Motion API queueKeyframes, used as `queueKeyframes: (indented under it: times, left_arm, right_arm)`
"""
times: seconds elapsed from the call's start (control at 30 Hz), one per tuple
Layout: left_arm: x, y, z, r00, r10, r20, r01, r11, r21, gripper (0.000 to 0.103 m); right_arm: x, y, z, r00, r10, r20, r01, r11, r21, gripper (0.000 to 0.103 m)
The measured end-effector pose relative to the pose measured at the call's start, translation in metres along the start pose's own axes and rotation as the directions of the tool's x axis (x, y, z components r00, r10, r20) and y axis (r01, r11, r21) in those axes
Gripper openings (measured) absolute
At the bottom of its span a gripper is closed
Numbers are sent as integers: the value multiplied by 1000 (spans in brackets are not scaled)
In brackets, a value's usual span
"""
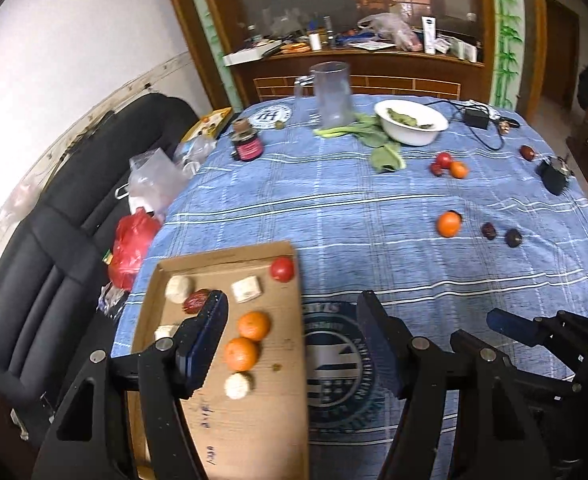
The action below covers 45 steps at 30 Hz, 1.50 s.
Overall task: Organize fruits
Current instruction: 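Move both open tools back to the orange and dates on the tablecloth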
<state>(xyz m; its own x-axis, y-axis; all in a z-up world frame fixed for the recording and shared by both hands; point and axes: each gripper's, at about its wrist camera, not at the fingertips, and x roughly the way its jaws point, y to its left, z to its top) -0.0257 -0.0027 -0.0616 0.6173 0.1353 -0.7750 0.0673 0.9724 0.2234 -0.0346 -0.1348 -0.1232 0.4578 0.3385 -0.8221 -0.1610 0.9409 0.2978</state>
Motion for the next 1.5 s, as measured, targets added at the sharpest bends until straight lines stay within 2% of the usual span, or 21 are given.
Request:
queueKeyframes:
  times: [0.3, 0.6, 0.8, 0.93, 1.07, 1.13, 1.3, 1.5]
  left_arm:
    - [-5, -28, 1, 1000, -24, 5, 24, 1000, 16, 67]
    - [12, -46, 1, 997, -58, -48, 58, 998, 5, 67]
    - [45, -51, -6, 979, -140, -150, 131, 989, -63, 67]
    - [73, -59, -3, 958, -206, -200, 188, 977, -102, 67]
    - [97, -75, 16, 939, -283, -195, 263, 957, -121, 67]
    - [108, -90, 29, 933, -315, -175, 301, 948, -103, 67]
    - [137, -129, 55, 926, -345, -156, 348, 937, -3, 67]
    - [180, -156, 67, 918, -341, -202, 354, 935, 32, 66]
  right_arm:
    - [-13, -27, -6, 1000, -14, 11, 13, 1000, 17, 43]
    - [-8, -55, -10, 1000, -22, -11, 22, 998, 51, 43]
    - [-3, -93, -11, 998, -54, -25, 57, 991, 123, 43]
    - [4, -134, -7, 997, -70, -42, 77, 974, 213, 43]
    - [12, -162, 6, 996, -76, -36, 83, 963, 257, 43]
    - [18, -172, 14, 996, -82, -34, 88, 962, 259, 43]
    - [37, -185, 28, 994, -106, -40, 113, 966, 235, 43]
    - [61, -190, 41, 989, -133, -58, 142, 969, 201, 43]
